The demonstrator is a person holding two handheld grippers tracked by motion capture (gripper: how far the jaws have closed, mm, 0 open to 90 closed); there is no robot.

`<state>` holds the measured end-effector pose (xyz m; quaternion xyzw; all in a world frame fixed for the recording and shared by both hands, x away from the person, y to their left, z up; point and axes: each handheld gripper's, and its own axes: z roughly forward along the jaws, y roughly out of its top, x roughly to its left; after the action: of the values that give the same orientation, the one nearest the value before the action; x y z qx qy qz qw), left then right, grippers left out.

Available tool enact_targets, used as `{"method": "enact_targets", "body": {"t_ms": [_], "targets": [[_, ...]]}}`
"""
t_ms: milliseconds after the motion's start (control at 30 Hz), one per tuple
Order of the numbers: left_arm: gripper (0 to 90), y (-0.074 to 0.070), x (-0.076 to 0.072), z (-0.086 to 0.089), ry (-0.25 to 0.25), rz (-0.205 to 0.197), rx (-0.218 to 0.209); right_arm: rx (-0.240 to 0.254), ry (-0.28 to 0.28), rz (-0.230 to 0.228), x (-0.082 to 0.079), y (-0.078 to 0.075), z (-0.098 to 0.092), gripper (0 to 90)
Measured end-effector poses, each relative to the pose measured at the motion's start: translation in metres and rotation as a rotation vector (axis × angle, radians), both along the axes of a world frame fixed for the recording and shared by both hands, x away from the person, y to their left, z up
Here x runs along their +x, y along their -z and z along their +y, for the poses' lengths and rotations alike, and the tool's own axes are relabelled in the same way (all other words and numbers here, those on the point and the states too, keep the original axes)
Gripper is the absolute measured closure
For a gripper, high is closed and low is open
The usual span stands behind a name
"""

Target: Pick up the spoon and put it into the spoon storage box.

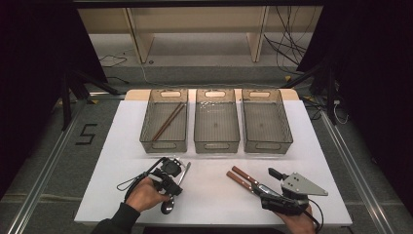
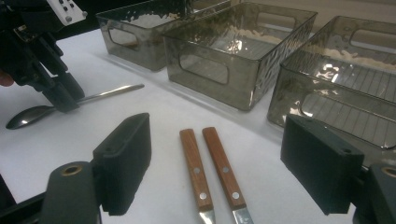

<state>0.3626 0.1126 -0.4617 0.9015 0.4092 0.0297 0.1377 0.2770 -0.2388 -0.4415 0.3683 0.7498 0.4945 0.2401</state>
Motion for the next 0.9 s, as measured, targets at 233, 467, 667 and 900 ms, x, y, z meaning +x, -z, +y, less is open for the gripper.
{"method": "enact_targets", "body": {"t_ms": [233, 467, 667, 900], "targets": [[68.5, 0.0003, -0.0001, 0.0004, 0.002, -0.008, 0.005, -0.001, 0.000, 0.000, -0.0001, 0.0000, 0.0001, 25.2], [71.8, 0.0000, 0.0004, -0.0008, 0.021, -0.011, 0.016, -0.005, -0.004, -0.001, 0.0001, 0.0000, 0.0008, 25.2], [76.8, 0.0001, 0.0025, -0.0016, 0.024, -0.005, 0.013, -0.004, -0.002, -0.002, 0.0001, 0.0000, 0.0006, 25.2], [81.9, 0.0000, 0.0052, 0.0002, 0.020, 0.007, 0.005, -0.006, -0.003, -0.002, 0.0001, 0.0000, 0.0007, 25.3]]}}
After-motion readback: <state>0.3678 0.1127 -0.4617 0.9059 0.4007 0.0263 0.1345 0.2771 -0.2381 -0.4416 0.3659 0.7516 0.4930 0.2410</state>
